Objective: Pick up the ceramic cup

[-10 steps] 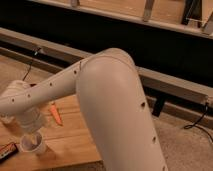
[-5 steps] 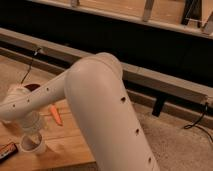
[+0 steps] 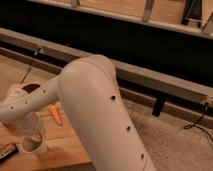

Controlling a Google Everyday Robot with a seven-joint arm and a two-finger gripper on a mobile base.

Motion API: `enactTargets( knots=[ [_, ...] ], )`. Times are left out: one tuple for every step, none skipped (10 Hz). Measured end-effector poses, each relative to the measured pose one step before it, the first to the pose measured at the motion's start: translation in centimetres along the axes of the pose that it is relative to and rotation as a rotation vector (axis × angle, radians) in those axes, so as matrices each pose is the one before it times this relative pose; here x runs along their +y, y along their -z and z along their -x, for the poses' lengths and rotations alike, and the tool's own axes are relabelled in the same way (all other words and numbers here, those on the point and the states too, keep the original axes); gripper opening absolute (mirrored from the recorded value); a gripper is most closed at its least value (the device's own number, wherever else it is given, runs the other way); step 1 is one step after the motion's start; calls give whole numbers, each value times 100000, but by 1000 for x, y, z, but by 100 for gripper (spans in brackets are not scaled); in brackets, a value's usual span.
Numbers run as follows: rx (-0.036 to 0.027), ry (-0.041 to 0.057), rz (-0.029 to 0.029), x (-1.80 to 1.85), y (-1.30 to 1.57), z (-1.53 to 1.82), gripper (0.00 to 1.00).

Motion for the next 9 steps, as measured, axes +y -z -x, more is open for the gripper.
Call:
enactTargets(
  knots=[
    [305, -1445, -942, -361, 601, 46, 0],
    [-50, -1400, -629, -307, 773, 32, 0],
    [-335, -2165, -993, -600, 1458, 17, 0],
    [-526, -1456, 42, -425, 994, 103, 0],
    [-612, -2317, 625, -690, 1064, 170, 0],
    [-519, -1667, 385, -641, 861, 135, 0],
    [-1442, -2165, 912, -983, 1589, 320, 0],
    [-1574, -1432, 696, -747, 1488, 268, 0],
    [-1388, -733, 98, -591, 1188, 168, 0]
  ],
)
